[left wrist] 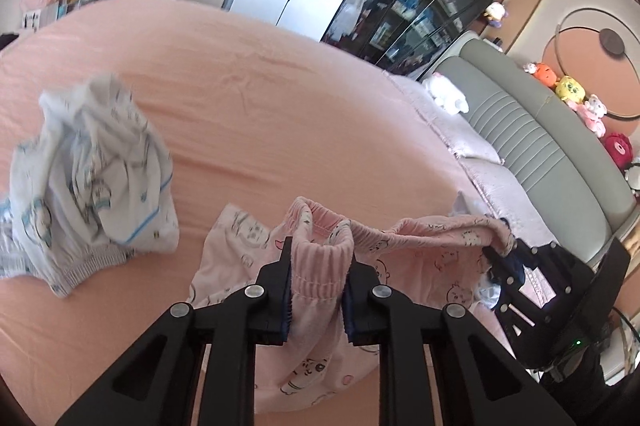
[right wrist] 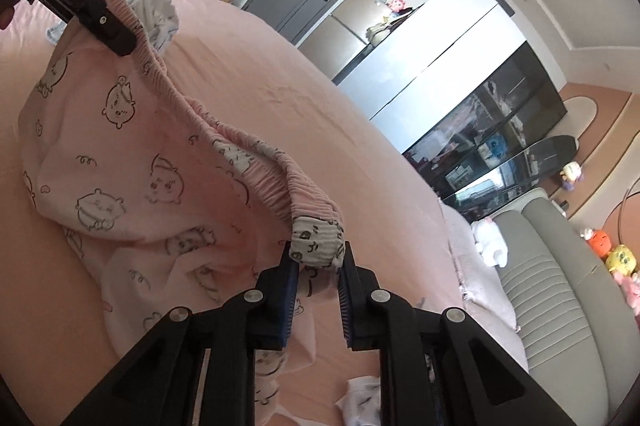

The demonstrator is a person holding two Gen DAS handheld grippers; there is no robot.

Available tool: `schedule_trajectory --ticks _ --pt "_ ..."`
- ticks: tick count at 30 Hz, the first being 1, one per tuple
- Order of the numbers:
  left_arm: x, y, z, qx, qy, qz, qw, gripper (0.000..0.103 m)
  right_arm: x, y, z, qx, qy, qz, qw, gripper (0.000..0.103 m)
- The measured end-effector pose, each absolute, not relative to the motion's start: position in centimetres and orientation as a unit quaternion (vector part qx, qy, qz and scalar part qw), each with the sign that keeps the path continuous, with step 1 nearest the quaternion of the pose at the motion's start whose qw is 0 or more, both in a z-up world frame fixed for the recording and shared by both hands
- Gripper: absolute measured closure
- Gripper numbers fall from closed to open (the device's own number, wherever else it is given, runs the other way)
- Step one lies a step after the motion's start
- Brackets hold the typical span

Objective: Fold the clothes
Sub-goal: 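Lift the pink pants by the waistband with both grippers, spreading them apart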

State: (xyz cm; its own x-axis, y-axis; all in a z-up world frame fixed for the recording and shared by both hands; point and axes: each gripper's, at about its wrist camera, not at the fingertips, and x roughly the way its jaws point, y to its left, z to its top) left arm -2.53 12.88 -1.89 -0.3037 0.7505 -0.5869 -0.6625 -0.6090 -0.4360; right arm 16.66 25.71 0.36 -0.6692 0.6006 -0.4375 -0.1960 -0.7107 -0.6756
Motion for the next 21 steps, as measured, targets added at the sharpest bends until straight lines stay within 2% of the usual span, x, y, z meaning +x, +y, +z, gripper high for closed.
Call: schedule_trajectory --ticks 11,21 --pt "-1.9 14.8 6.3 -0.310 0.012 0.842 0.442 0.087 15.6 27.8 6.7 -0.244 -0.344 0.866 0.269 0.087" --pt "-5.0 18.3 11.4 -0.274 0.026 0.855 0.440 0.087 14.1 26.9 12.0 -0.186 -0.351 0.872 0.286 0.087"
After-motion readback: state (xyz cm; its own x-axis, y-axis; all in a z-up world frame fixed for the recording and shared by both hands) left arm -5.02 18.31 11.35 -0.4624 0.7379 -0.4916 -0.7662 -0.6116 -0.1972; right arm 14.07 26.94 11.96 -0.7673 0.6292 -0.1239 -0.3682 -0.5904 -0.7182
